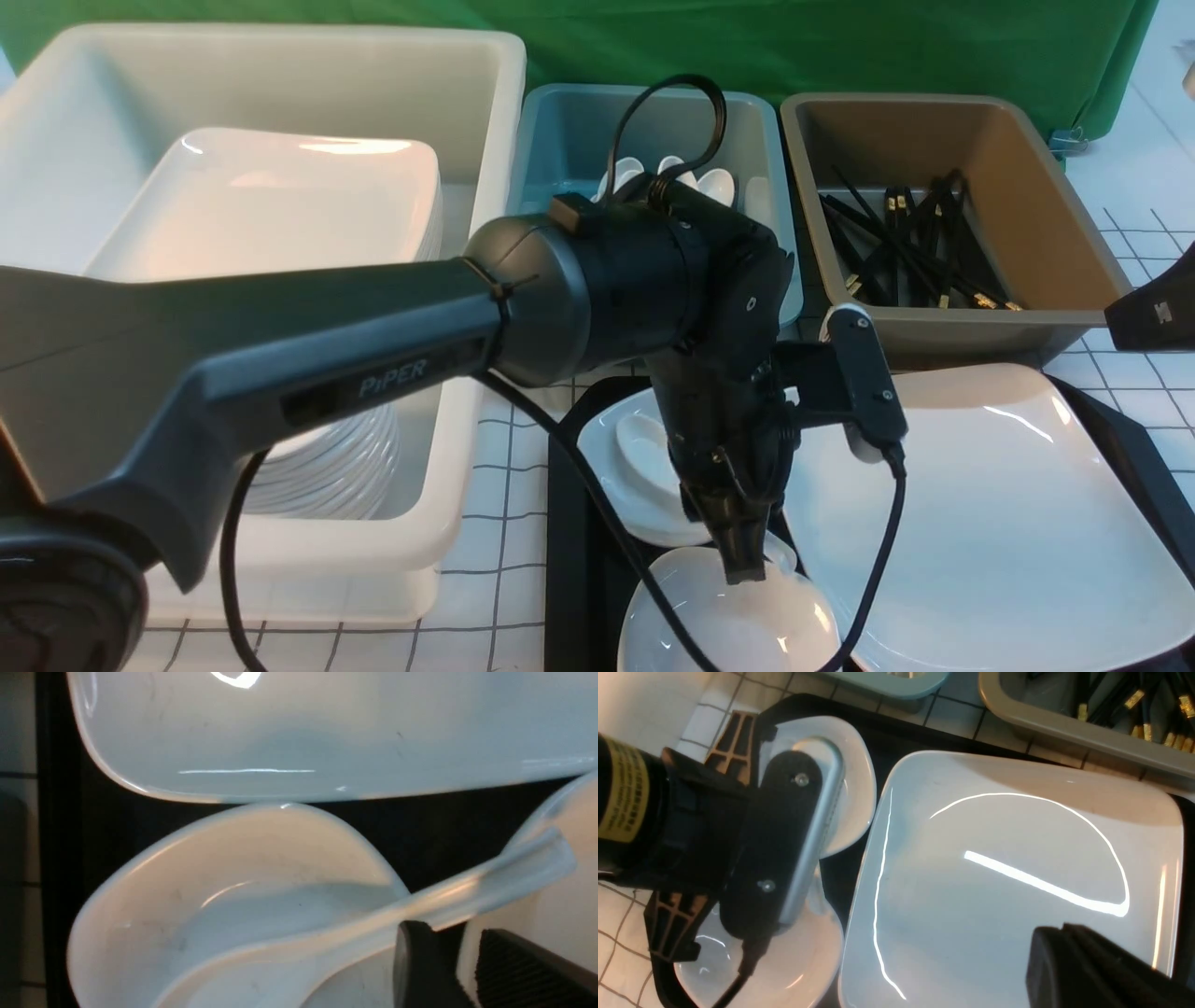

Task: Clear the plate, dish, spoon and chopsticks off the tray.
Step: Use the left arm to grab a soup spoon from the plate

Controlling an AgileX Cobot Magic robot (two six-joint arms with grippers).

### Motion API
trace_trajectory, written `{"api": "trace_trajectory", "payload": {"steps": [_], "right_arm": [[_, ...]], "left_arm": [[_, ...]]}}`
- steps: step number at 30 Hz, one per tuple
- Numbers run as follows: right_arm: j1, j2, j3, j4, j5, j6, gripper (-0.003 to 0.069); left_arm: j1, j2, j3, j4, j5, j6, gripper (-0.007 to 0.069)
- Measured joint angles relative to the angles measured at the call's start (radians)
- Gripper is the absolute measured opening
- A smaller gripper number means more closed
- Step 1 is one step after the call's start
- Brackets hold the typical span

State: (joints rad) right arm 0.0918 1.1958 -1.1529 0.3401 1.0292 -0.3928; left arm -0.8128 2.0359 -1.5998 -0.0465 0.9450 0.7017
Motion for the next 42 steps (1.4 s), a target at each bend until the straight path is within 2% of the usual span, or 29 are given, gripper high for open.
{"api": "trace_trajectory", "payload": {"steps": [2, 3, 7, 10, 14, 18, 20, 23, 24, 26, 29, 32, 42], "right_arm": [[0.000, 0.000, 0.000, 0.000, 0.000, 0.000, 0.0013], [0.000, 0.000, 0.000, 0.000, 0.000, 0.000, 0.0013], [0.000, 0.000, 0.000, 0.001, 0.000, 0.000, 0.0017], [0.000, 0.000, 0.000, 0.004, 0.000, 0.000, 0.0019], [0.000, 0.000, 0.000, 0.005, 0.000, 0.000, 0.0019], [0.000, 0.000, 0.000, 0.005, 0.000, 0.000, 0.0019], [0.000, 0.000, 0.000, 0.005, 0.000, 0.000, 0.0019], [0.000, 0.000, 0.000, 0.011, 0.000, 0.000, 0.0019], [0.000, 0.000, 0.000, 0.012, 0.000, 0.000, 0.0019], [0.000, 0.000, 0.000, 0.022, 0.000, 0.000, 0.0019], [0.000, 0.000, 0.000, 0.054, 0.012, -0.016, 0.0019], [0.000, 0.000, 0.000, 0.090, 0.043, -0.052, 0.0019], [0.000, 0.000, 0.000, 0.131, 0.108, -0.131, 0.0019]], "left_arm": [[0.000, 0.000, 0.000, -0.001, 0.010, 0.020, 0.0309], [0.000, 0.000, 0.000, -0.003, 0.010, 0.043, 0.0378], [0.000, 0.001, 0.000, -0.012, -0.019, 0.085, 0.0517], [0.000, 0.013, 0.000, -0.014, -0.056, 0.105, 0.0550], [0.000, 0.036, 0.000, -0.020, -0.087, 0.110, 0.0549], [0.000, 0.048, 0.000, -0.027, -0.090, 0.111, 0.0484], [0.000, 0.048, 0.000, -0.032, -0.089, 0.111, 0.0422], [0.000, 0.048, 0.000, -0.035, -0.087, 0.111, 0.0295], [0.000, 0.048, 0.000, -0.035, -0.087, 0.111, 0.0286], [0.000, 0.048, 0.000, -0.035, -0.090, 0.112, 0.0168], [0.000, 0.048, -0.001, -0.034, -0.093, 0.112, 0.0043], [0.000, 0.048, -0.001, -0.034, -0.091, 0.106, 0.0017], [0.000, 0.034, -0.048, -0.026, -0.023, 0.019, 0.0017]]}}
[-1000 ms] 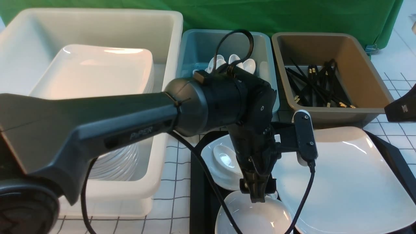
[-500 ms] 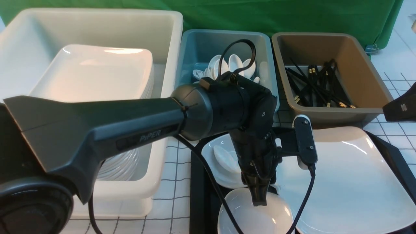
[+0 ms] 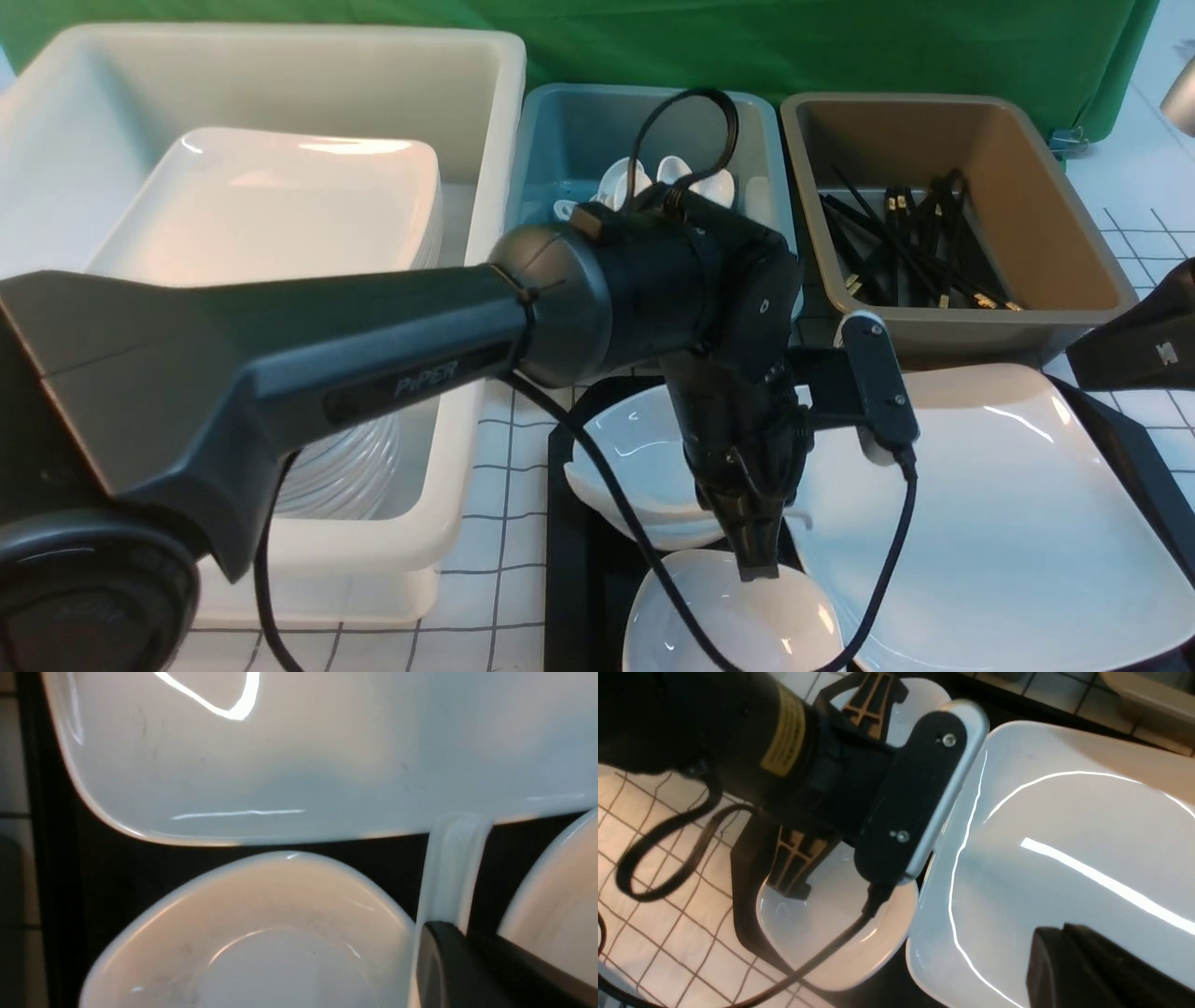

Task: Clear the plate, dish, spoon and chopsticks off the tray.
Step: Use the left arm to grab a soup spoon from the plate, then use the left arm to put the soup spoon into the small storage box in the middle

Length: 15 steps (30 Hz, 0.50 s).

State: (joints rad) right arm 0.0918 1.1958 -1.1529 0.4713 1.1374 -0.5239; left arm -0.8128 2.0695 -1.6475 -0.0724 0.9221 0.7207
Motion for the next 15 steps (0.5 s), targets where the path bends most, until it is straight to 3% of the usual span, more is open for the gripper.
{"api": "trace_trajectory", "payload": {"steps": [10, 15], "right_arm": [[0.000, 0.000, 0.000, 0.006, -0.002, -0.002, 0.0019], [0.000, -0.018, 0.000, 0.018, 0.001, -0.002, 0.0019]], "left_arm": [[0.018, -0.014, -0.086, 0.009, 0.055, -0.034, 0.0017], [0.100, -0.016, -0.219, -0.043, 0.119, -0.080, 0.0017]]}}
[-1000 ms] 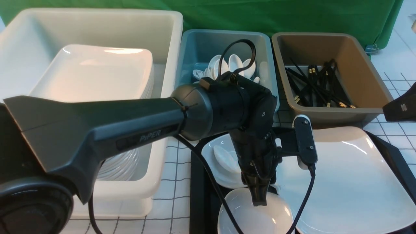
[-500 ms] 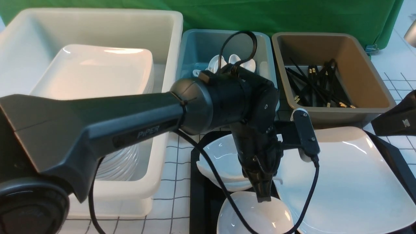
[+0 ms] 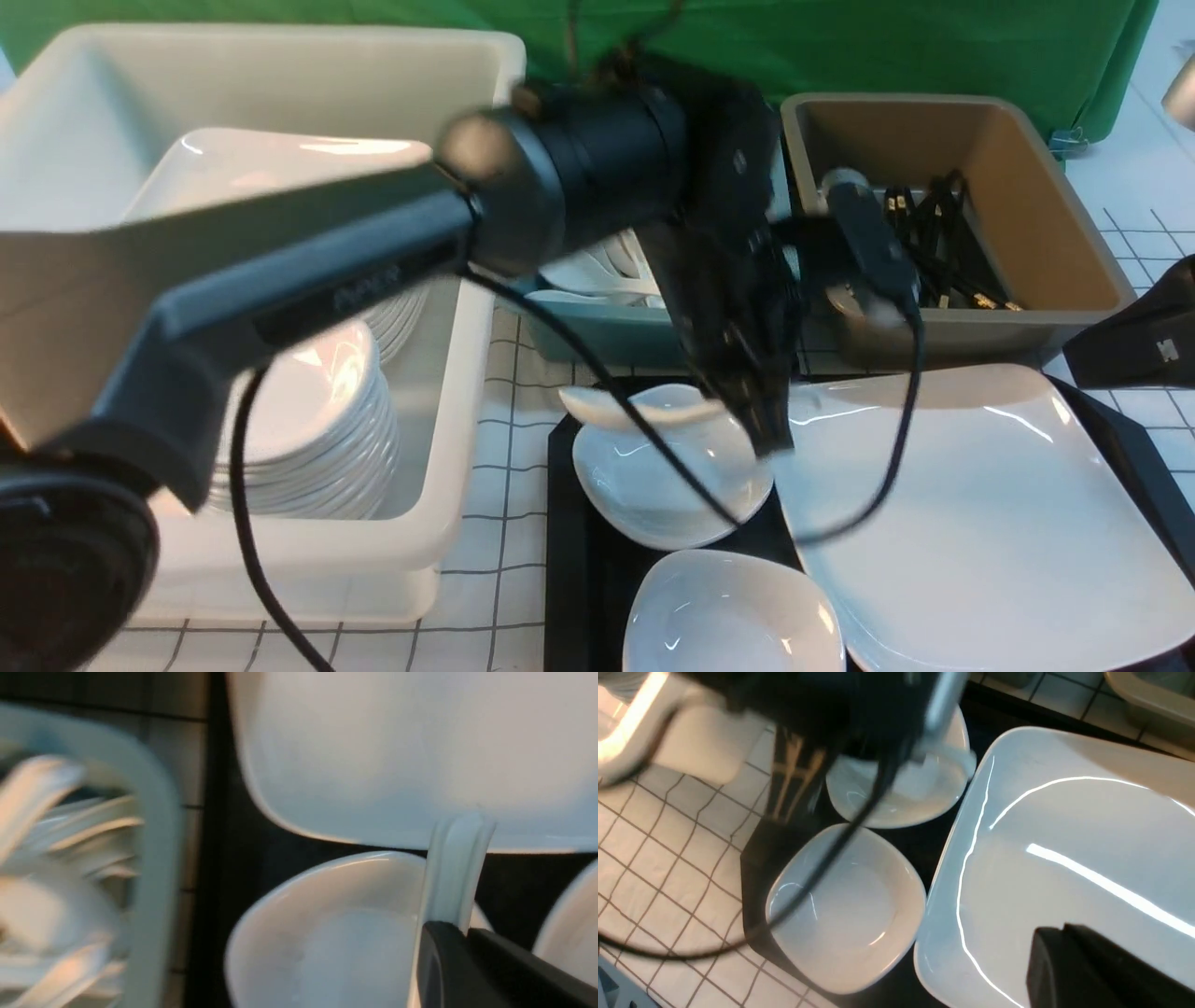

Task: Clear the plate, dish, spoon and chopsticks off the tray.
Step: Use the left arm to put the soup spoon into the small storage box in the middle, then use the left arm to grab a small plate from the dinner plate

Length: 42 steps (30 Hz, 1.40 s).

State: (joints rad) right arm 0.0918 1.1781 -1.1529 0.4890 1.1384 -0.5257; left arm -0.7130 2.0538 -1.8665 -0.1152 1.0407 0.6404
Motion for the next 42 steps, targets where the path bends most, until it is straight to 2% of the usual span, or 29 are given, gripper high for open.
{"api": "trace_trajectory", "payload": {"steps": [5, 9, 12, 16, 18, 22, 24, 29, 30, 31, 34, 36, 38, 40, 41, 42], "right_arm": [[0.000, -0.044, 0.000, 0.002, -0.013, 0.000, 0.0019], [0.000, -0.071, 0.000, 0.044, -0.050, -0.043, 0.0019], [0.000, -0.074, 0.000, 0.146, -0.117, -0.139, 0.0019], [0.000, -0.074, 0.000, 0.214, -0.237, -0.183, 0.0019], [0.000, -0.074, 0.000, 0.218, -0.262, -0.186, 0.0019], [0.000, -0.074, 0.000, 0.224, -0.385, -0.200, 0.0019], [0.000, -0.074, 0.000, 0.227, -0.412, -0.204, 0.0019], [0.000, -0.074, 0.000, 0.228, -0.399, -0.206, 0.0019], [0.000, -0.074, 0.000, 0.228, -0.392, -0.206, 0.0019], [0.000, -0.074, 0.001, 0.228, -0.386, -0.206, 0.0019], [0.000, -0.074, 0.001, 0.228, -0.364, -0.207, 0.0019], [0.000, -0.074, 0.001, 0.228, -0.351, -0.207, 0.0019], [0.000, -0.074, 0.001, 0.228, -0.342, -0.207, 0.0019], [0.000, -0.074, 0.001, 0.228, -0.339, -0.207, 0.0019], [0.000, -0.074, 0.001, 0.228, -0.334, -0.207, 0.0019], [0.000, -0.074, 0.001, 0.229, -0.325, -0.207, 0.0019]], "left_arm": [[0.068, 0.000, -0.148, -0.093, -0.019, -0.043, 0.0017], [0.105, -0.002, -0.226, -0.117, -0.151, -0.119, 0.0017], [0.144, 0.001, -0.243, -0.113, -0.325, -0.192, 0.0017], [0.176, 0.041, -0.244, -0.093, -0.459, -0.216, 0.0017], [0.181, 0.053, -0.244, -0.088, -0.468, -0.221, 0.0017], [0.186, 0.123, -0.244, 0.002, -0.486, -0.299, 0.0041], [0.186, 0.145, -0.244, 0.046, -0.486, -0.348, 0.0081], [0.188, 0.167, -0.244, 0.093, -0.464, -0.426, 0.0265], [0.188, 0.160, -0.244, 0.105, -0.443, -0.458, 0.0328], [0.188, 0.154, -0.244, 0.115, -0.417, -0.476, 0.0360], [0.188, 0.112, -0.244, 0.115, -0.284, -0.527, 0.0417], [0.184, 0.069, -0.244, 0.078, -0.160, -0.524, 0.0384], [0.173, 0.028, -0.244, 0.035, -0.016, -0.480, 0.0281], [0.164, 0.012, -0.244, 0.016, 0.067, -0.448, 0.0211], [0.144, -0.009, -0.237, -0.009, 0.130, -0.430, 0.0101], [0.128, -0.026, -0.218, -0.025, 0.153, -0.432, 0.0057]]}}
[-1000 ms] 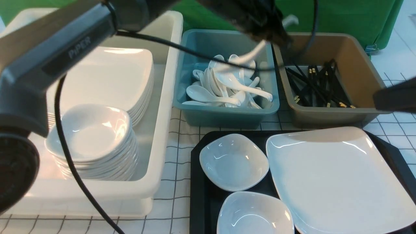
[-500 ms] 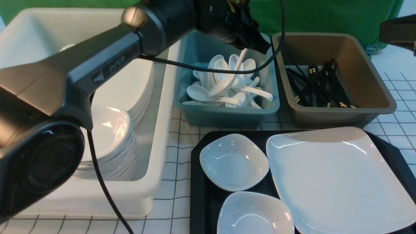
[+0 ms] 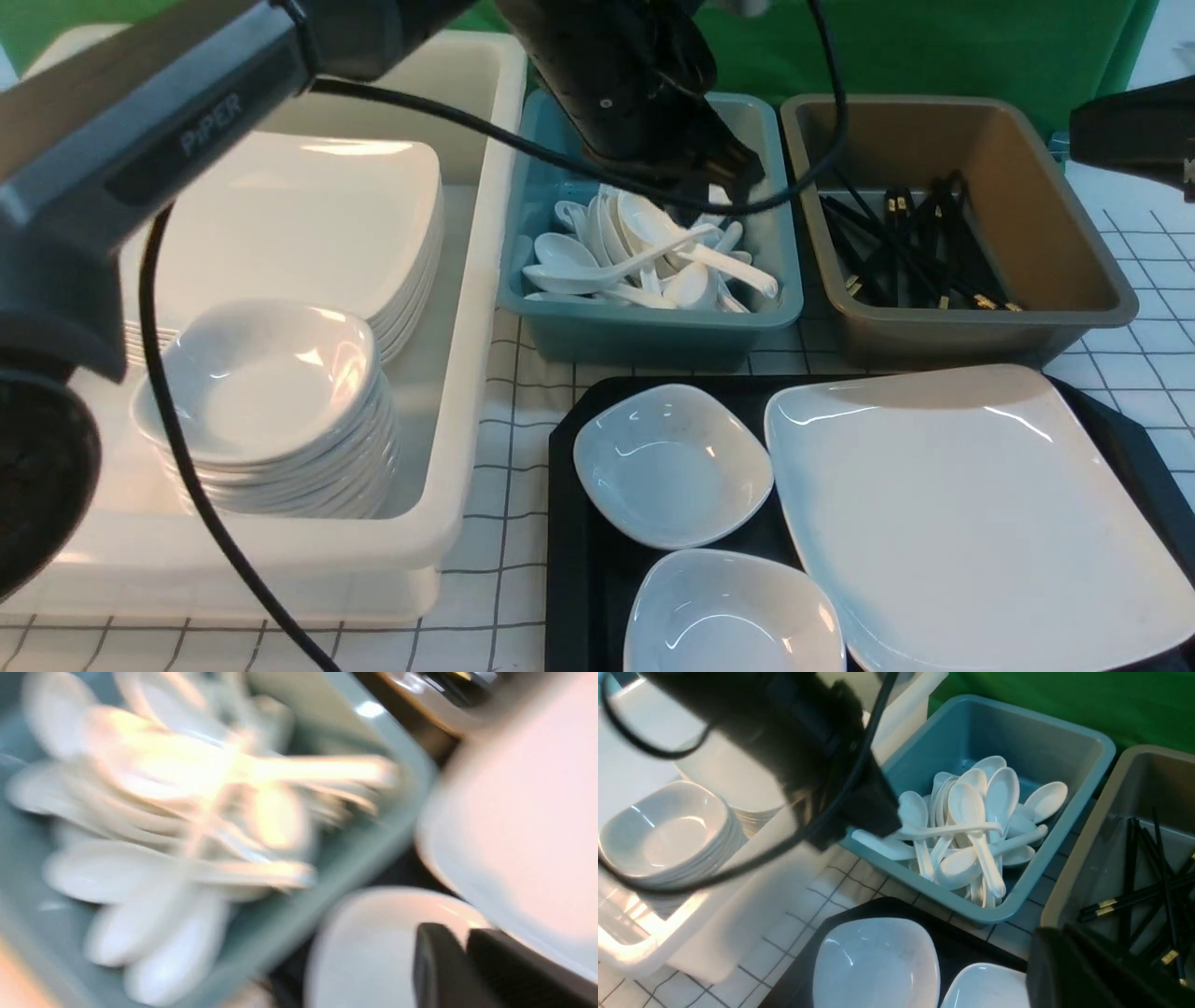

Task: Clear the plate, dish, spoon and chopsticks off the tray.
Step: Use the left arm to grab a small plate from the dinner plate

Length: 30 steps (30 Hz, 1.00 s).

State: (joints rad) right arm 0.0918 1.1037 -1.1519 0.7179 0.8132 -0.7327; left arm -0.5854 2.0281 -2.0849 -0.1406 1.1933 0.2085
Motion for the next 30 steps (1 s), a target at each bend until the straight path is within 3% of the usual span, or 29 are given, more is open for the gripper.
{"api": "trace_trajectory", "payload": {"steps": [4, 10, 18, 22, 25, 30], "right_arm": [[-0.001, 0.000, 0.000, -0.006, 0.061, 0.000, 0.0019], [-0.001, 0.000, 0.000, -0.040, 0.174, 0.000, 0.0019], [-0.001, 0.000, 0.000, -0.049, 0.217, 0.000, 0.0019], [-0.001, 0.000, 0.000, -0.049, 0.237, 0.000, 0.0019], [-0.001, 0.000, 0.000, -0.049, 0.253, -0.004, 0.0019], [-0.001, 0.000, 0.000, -0.049, 0.264, -0.006, 0.0019]], "left_arm": [[-0.052, -0.049, 0.107, -0.062, 0.016, -0.069, 0.0003], [-0.131, -0.113, 0.356, -0.034, 0.026, -0.195, 0.0027], [-0.187, -0.100, 0.533, 0.015, -0.054, -0.265, 0.0259], [-0.187, -0.066, 0.561, 0.061, -0.107, -0.318, 0.0433], [-0.187, -0.032, 0.568, 0.073, -0.130, -0.320, 0.0501], [-0.187, 0.009, 0.569, 0.057, -0.131, -0.320, 0.0513]]}}
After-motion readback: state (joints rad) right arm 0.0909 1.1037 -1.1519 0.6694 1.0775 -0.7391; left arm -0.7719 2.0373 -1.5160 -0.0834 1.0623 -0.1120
